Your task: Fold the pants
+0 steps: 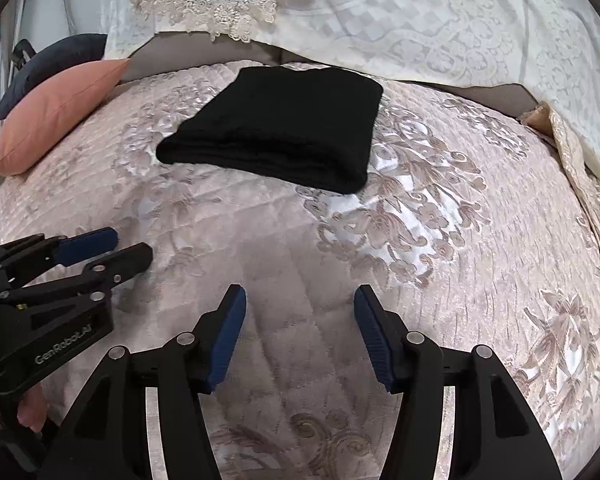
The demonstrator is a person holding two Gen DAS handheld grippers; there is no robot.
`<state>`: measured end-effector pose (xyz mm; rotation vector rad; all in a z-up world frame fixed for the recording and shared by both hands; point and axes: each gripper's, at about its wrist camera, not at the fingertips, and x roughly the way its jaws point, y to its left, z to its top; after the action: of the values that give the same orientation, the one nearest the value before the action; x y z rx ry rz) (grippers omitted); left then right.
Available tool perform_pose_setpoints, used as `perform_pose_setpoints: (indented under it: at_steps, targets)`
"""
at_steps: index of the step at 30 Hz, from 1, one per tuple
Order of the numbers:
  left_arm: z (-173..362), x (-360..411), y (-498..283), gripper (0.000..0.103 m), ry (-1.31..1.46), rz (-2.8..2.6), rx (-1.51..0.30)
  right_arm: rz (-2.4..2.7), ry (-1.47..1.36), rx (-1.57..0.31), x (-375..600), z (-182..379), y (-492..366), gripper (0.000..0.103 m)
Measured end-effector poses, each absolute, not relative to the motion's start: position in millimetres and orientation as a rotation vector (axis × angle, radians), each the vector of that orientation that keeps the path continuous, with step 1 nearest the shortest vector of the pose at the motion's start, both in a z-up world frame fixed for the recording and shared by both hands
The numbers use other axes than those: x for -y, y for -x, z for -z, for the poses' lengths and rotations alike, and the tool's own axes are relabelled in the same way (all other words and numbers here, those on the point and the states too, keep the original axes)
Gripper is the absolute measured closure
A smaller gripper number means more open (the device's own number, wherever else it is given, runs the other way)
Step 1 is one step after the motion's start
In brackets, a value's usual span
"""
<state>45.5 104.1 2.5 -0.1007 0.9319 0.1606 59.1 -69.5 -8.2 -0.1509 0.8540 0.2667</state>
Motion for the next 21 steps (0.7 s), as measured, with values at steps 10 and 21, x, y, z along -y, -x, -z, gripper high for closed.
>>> perform_pose_setpoints:
  at_steps: [10, 21]
  targets:
    - [-6.4, -101.4, -44.9, 0.06, 0.09, -0.163, -0.929, -0.271, 0.144, -0.851, 68.3, 2.8, -57.5, 0.046]
    - [-9.8, -101.4, -45.0, 0.06, 0.096, -0.158, -0.922, -0.272, 0.153, -0.843, 67.7, 0.2, -56.5, 0.046]
